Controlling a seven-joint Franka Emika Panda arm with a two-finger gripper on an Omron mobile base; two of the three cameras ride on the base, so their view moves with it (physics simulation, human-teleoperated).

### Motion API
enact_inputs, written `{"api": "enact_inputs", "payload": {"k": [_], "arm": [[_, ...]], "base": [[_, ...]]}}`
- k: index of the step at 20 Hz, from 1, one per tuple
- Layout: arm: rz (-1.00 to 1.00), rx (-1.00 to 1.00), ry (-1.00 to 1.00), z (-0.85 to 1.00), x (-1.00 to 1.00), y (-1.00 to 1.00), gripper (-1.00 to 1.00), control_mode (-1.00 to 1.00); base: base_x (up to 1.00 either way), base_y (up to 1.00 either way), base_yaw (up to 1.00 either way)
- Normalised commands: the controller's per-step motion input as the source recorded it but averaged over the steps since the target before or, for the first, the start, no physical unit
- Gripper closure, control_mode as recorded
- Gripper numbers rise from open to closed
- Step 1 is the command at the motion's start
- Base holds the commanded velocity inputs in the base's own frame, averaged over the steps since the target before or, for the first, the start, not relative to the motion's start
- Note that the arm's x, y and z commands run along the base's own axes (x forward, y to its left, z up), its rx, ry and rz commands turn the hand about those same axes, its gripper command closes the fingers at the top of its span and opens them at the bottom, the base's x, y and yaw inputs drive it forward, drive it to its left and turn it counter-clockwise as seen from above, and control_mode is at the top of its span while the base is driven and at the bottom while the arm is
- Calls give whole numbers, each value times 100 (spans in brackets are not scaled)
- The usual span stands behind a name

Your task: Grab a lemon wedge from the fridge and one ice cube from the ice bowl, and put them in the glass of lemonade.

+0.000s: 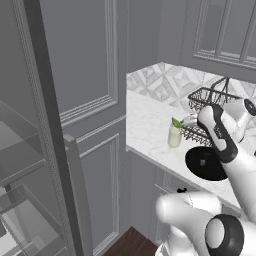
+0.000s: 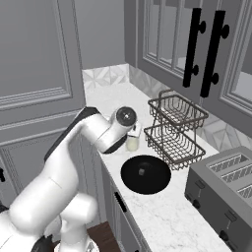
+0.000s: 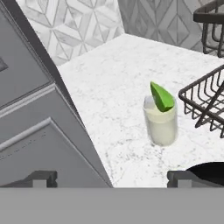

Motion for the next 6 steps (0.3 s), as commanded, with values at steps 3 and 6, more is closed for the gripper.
{"api": "enact_inputs", "payload": {"k": [3, 6], "arm": [[6, 3, -21, 22, -83, 48, -100, -100], [9, 0, -16, 10, -66, 82, -100, -100]], "base": [[0, 0, 0], [0, 0, 0]]}}
